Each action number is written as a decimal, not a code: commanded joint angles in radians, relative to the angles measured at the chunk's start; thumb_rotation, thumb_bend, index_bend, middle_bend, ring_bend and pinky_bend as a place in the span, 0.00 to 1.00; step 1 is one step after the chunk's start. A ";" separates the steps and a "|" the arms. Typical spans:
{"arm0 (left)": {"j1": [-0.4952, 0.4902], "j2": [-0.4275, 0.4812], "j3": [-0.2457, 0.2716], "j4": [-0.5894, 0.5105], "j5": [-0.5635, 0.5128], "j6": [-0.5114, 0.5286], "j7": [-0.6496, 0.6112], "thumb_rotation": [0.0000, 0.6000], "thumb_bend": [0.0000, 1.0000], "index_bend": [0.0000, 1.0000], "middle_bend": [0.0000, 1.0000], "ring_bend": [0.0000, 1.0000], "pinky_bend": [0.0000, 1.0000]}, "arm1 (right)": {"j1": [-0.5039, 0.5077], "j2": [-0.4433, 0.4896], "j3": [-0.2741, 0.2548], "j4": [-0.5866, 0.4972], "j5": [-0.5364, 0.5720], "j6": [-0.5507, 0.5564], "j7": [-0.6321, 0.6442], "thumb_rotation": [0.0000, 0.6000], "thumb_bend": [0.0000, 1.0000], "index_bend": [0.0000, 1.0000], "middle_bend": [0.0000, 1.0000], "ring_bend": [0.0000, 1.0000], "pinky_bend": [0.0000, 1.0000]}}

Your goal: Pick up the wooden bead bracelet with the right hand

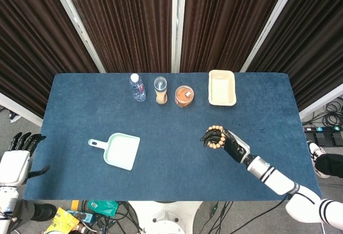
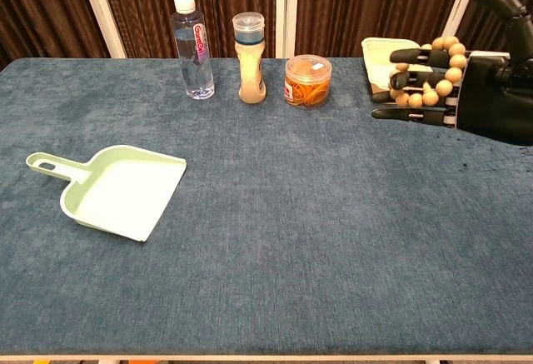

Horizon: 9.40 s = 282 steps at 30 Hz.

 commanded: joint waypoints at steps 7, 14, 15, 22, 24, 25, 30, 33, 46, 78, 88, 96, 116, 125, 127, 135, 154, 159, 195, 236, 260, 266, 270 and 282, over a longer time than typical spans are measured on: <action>0.001 0.005 0.005 -0.011 0.009 0.004 0.003 1.00 0.00 0.19 0.17 0.07 0.02 | -0.039 -0.096 0.027 0.029 0.145 0.063 -0.472 0.39 0.33 0.38 0.59 0.46 0.52; -0.009 -0.002 0.001 -0.009 0.000 -0.012 0.008 1.00 0.00 0.19 0.17 0.07 0.02 | -0.033 -0.118 0.046 0.053 0.195 0.047 -0.567 0.48 0.20 0.57 0.69 0.56 0.56; -0.010 -0.003 0.001 -0.009 0.001 -0.013 0.008 1.00 0.00 0.19 0.17 0.07 0.02 | -0.032 -0.123 0.047 0.066 0.196 0.048 -0.596 0.46 0.17 0.60 0.69 0.56 0.54; -0.010 -0.008 0.001 -0.009 -0.007 -0.018 0.008 1.00 0.00 0.19 0.17 0.07 0.02 | -0.002 -0.107 0.017 0.067 0.112 0.073 -0.394 0.31 0.14 0.60 0.56 0.21 0.03; -0.010 -0.007 0.003 -0.008 -0.006 -0.017 0.007 1.00 0.00 0.19 0.17 0.07 0.02 | 0.006 -0.109 -0.010 0.095 0.058 0.113 -0.259 0.31 0.17 0.53 0.50 0.13 0.02; -0.010 -0.007 0.003 -0.008 -0.005 -0.016 0.007 1.00 0.00 0.19 0.17 0.07 0.02 | 0.009 -0.112 -0.020 0.108 0.042 0.131 -0.205 0.32 0.18 0.51 0.50 0.13 0.02; -0.007 -0.008 0.006 -0.006 -0.003 -0.013 0.004 1.00 0.00 0.19 0.17 0.07 0.02 | 0.025 -0.119 -0.077 0.150 -0.013 0.205 0.130 0.43 0.29 0.49 0.57 0.16 0.02; -0.006 -0.008 0.007 -0.006 -0.003 -0.013 0.001 1.00 0.00 0.19 0.17 0.07 0.02 | 0.042 -0.118 -0.107 0.172 -0.033 0.230 0.304 0.45 0.34 0.49 0.60 0.18 0.02; -0.008 -0.008 0.012 -0.001 -0.002 -0.020 -0.009 1.00 0.00 0.19 0.17 0.07 0.02 | 0.078 -0.152 -0.160 0.252 -0.027 0.277 0.606 0.30 0.35 0.58 0.63 0.21 0.02; -0.012 -0.002 0.012 -0.016 -0.010 -0.031 0.006 1.00 0.00 0.19 0.17 0.08 0.02 | 0.012 -0.170 -0.045 0.097 0.196 0.141 -0.164 0.15 0.51 0.68 0.69 0.32 0.00; -0.019 -0.001 0.008 -0.020 -0.015 -0.039 0.014 1.00 0.00 0.19 0.17 0.08 0.02 | -0.001 -0.178 -0.030 0.113 0.192 0.137 -0.177 0.40 0.50 0.68 0.69 0.32 0.00; -0.026 -0.001 0.004 -0.022 -0.023 -0.051 0.021 1.00 0.00 0.19 0.17 0.07 0.02 | 0.004 -0.180 -0.009 0.119 0.204 0.108 -0.172 0.33 0.49 0.66 0.69 0.32 0.00; -0.036 0.000 0.000 -0.032 -0.035 -0.064 0.037 1.00 0.00 0.19 0.17 0.07 0.02 | 0.022 -0.188 0.026 0.162 0.214 0.056 -0.167 0.34 0.75 0.56 0.66 0.30 0.00; -0.037 -0.003 0.000 -0.029 -0.033 -0.062 0.035 1.00 0.00 0.19 0.17 0.07 0.02 | 0.013 -0.185 0.019 0.170 0.191 0.081 -0.161 0.33 0.99 0.48 0.62 0.26 0.00; -0.037 -0.004 0.000 -0.028 -0.033 -0.062 0.033 1.00 0.00 0.19 0.17 0.07 0.02 | 0.010 -0.183 0.018 0.170 0.185 0.090 -0.160 0.33 1.00 0.47 0.61 0.26 0.00; -0.036 -0.009 0.001 -0.017 -0.031 -0.057 0.021 1.00 0.00 0.19 0.17 0.07 0.02 | 0.004 -0.175 0.016 0.164 0.175 0.110 -0.162 0.35 1.00 0.47 0.61 0.26 0.00; -0.037 -0.012 0.001 -0.005 -0.031 -0.059 0.009 1.00 0.00 0.19 0.17 0.07 0.02 | 0.018 -0.171 -0.030 0.199 0.106 0.144 -0.075 0.24 0.38 0.38 0.56 0.24 0.00; -0.036 -0.009 0.001 -0.008 -0.032 -0.058 0.008 1.00 0.00 0.19 0.17 0.07 0.02 | 0.019 -0.176 -0.037 0.207 0.101 0.156 -0.073 0.24 0.33 0.38 0.57 0.24 0.00; -0.047 -0.002 0.003 -0.019 -0.036 -0.076 0.015 1.00 0.00 0.19 0.17 0.07 0.02 | 0.004 -0.149 0.021 0.144 0.193 0.124 -0.089 0.00 0.00 0.00 0.16 0.00 0.00; -0.048 -0.009 0.003 -0.008 -0.037 -0.079 0.000 1.00 0.00 0.19 0.17 0.07 0.02 | -0.021 -0.152 0.030 0.176 0.187 0.160 -0.053 0.62 0.37 0.57 0.60 0.25 0.00; -0.054 -0.014 0.000 -0.001 -0.045 -0.089 -0.001 1.00 0.00 0.19 0.17 0.07 0.02 | -0.005 -0.150 0.033 0.181 0.177 0.138 -0.060 0.59 0.64 0.53 0.56 0.24 0.00; -0.054 -0.015 0.001 0.000 -0.046 -0.090 -0.001 1.00 0.00 0.19 0.17 0.07 0.02 | -0.006 -0.151 0.030 0.186 0.171 0.143 -0.067 0.55 0.69 0.51 0.54 0.22 0.00; -0.055 -0.016 0.001 0.002 -0.046 -0.091 -0.003 1.00 0.00 0.19 0.17 0.08 0.02 | -0.006 -0.154 0.029 0.187 0.171 0.145 -0.066 0.55 0.69 0.50 0.54 0.22 0.00; -0.052 -0.016 0.003 0.003 -0.048 -0.091 -0.004 1.00 0.00 0.19 0.17 0.07 0.02 | -0.004 -0.167 0.019 0.211 0.156 0.159 -0.020 0.49 0.94 0.48 0.54 0.22 0.00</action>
